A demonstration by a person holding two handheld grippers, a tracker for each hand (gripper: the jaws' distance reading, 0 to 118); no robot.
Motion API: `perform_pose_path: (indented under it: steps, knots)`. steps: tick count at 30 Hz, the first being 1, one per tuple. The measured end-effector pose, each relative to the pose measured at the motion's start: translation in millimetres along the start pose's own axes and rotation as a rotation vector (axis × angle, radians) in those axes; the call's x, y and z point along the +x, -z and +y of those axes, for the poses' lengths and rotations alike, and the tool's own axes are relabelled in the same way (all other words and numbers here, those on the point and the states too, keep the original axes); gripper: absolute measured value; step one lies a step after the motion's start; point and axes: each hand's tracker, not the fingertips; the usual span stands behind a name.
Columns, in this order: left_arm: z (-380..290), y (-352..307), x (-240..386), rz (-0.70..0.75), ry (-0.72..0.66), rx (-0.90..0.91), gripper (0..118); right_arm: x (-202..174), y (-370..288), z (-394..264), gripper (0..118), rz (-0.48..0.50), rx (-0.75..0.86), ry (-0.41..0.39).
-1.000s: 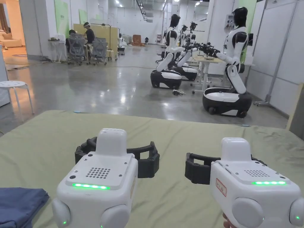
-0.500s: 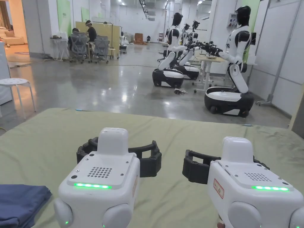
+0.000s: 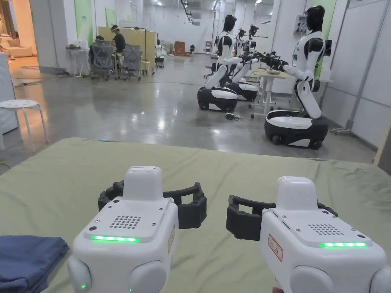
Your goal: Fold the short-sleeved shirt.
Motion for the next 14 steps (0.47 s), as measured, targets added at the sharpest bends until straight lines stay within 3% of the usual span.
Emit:
perform_pose_path:
  steps: [2, 10, 14]
  knots:
    - [-1, 0, -1, 0.005, 0.001, 0.003, 118, 0, 2, 3, 118, -0.051, -0.008, 0.006]
    - [1, -2, -5, 0.003, -0.008, 0.017, 118, 5, 10, 3, 118, -0.056, -0.036, -0.021]
    - [0, -1, -6, 0.006, -0.011, 0.012, 118, 8, 11, 5, 118, -0.066, -0.052, 0.017]
